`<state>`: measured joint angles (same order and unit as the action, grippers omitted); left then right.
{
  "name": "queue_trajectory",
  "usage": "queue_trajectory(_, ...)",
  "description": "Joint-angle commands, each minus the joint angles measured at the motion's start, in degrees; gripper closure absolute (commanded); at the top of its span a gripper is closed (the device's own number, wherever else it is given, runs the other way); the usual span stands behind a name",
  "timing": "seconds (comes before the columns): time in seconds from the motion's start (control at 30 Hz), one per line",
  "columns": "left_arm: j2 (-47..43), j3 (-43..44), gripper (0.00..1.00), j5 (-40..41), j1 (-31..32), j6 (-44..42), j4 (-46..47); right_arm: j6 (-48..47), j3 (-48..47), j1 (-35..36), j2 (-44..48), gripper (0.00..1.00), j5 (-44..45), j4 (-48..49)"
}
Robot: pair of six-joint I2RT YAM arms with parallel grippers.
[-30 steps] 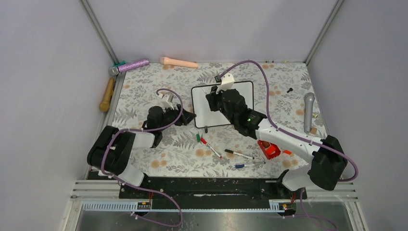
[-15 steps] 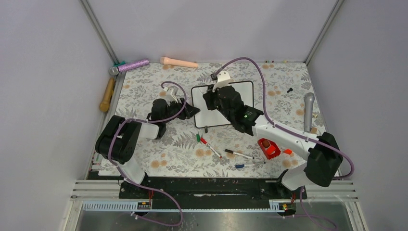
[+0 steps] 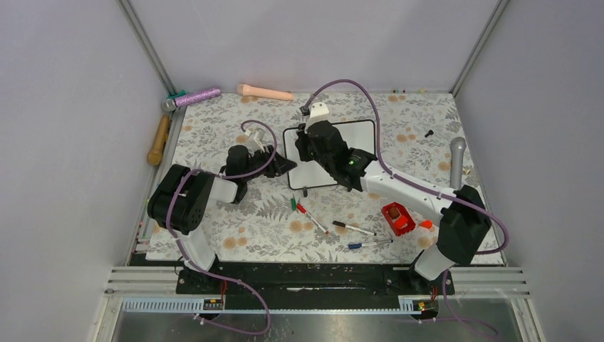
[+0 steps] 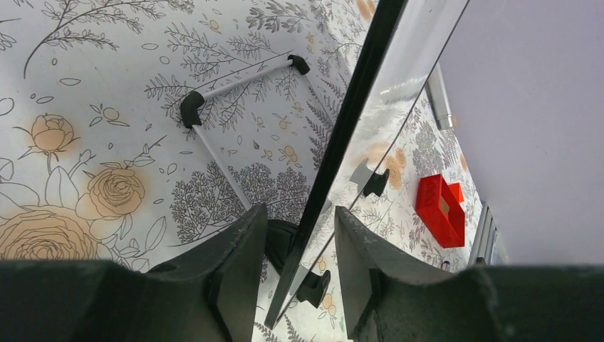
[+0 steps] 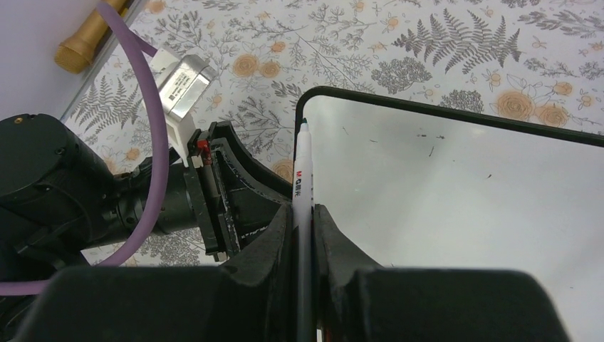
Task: Write a sentence on the whiteboard
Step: Hold the whiteboard on the whiteboard stand.
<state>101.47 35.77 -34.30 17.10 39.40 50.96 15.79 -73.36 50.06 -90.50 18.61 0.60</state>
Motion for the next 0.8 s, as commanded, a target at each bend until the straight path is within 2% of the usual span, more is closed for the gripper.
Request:
queue_trajectory(0.0,1.02,1.84,0.6,-2.58,-0.39,0.96,4.16,1.55,-4.15,0.74,-1.7,1.0,2.23,-3.66)
queue_trajectory(0.2,2.06,2.53,0.8,-4.7,-0.46,1.25,4.24,1.95,-5.71,0.74,-3.38,1.0,3.42,-5.23)
queue_trajectory(0.3,2.22,2.7,0.86,-4.68,-0.48,1.38,3.78,1.88,-6.06,0.72,-3.71,1.0,3.68,-5.37)
queue_trajectory(0.77,1.97,3.34,0.85,-3.54,-0.43,-0.02,-0.51,0.98,-7.14,0.74,-4.47,1.0,6.81,-5.61)
